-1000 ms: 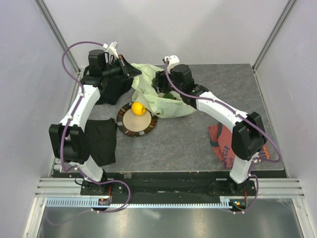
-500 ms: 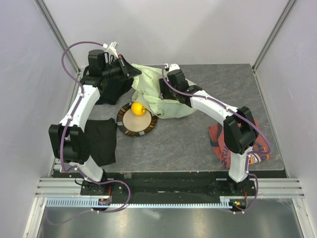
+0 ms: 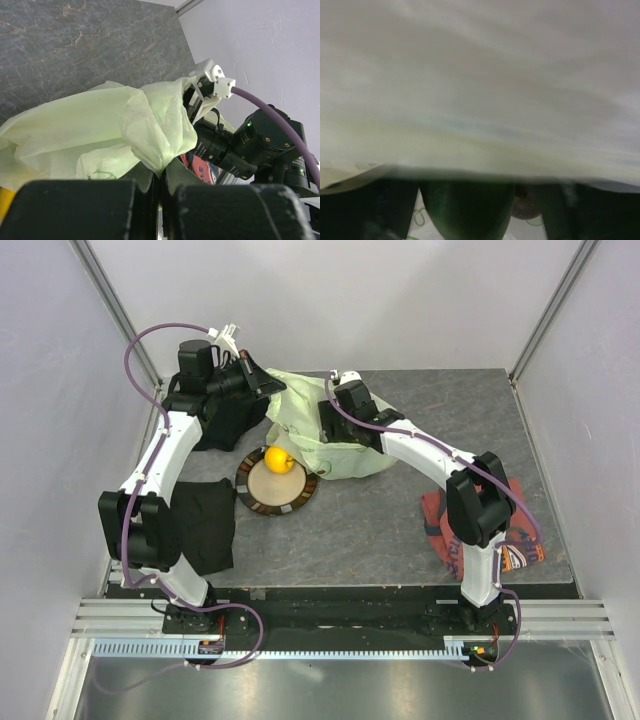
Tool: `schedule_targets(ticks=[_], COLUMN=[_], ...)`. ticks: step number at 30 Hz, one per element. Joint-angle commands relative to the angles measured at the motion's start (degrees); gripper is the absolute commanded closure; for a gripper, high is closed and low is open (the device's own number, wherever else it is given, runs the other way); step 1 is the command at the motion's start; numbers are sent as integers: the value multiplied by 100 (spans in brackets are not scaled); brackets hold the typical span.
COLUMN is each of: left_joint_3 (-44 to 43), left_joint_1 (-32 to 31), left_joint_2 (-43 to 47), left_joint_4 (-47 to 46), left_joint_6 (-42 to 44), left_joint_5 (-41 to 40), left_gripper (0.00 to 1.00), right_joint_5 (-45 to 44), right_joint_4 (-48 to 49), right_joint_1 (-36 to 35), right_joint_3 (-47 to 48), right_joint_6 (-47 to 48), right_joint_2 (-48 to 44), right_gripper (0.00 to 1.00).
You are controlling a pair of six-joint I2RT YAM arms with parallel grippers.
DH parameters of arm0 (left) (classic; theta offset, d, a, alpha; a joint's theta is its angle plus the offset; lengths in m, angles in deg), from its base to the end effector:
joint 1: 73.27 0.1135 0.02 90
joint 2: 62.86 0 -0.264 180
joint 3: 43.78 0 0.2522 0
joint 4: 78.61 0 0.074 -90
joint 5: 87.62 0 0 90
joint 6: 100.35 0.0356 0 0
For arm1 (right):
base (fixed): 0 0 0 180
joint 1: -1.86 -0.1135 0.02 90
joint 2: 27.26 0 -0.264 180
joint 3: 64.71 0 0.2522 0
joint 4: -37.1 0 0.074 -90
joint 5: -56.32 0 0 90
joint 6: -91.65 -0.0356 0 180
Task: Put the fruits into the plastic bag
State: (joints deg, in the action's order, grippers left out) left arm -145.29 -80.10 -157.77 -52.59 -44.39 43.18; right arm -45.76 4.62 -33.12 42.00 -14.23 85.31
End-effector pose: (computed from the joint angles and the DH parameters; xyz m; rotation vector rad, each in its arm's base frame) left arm 0.3828 -0.0693 0.3720 0.0397 1.9934 -1.1484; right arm 0.3792 0.2562 0.2640 -0.2575 2.2193 0.2506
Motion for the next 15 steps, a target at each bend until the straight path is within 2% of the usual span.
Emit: schedule_targets(ticks=[1,15], left_joint_3=[-15,-15], left_joint_1=[24,24], left_joint_2=[307,289], left_joint_4=[-135,-162], left_joint_6=[100,82], left_joint_5=[25,25], left_gripper=[98,98], right_joint_5=[65,345], right_joint_4=[-80,808], right_joint_1=[-9,0], right_joint_3=[74,-268], right_joint_6=[23,32], right_joint_2=[-68,-1070], right_gripper=[2,3])
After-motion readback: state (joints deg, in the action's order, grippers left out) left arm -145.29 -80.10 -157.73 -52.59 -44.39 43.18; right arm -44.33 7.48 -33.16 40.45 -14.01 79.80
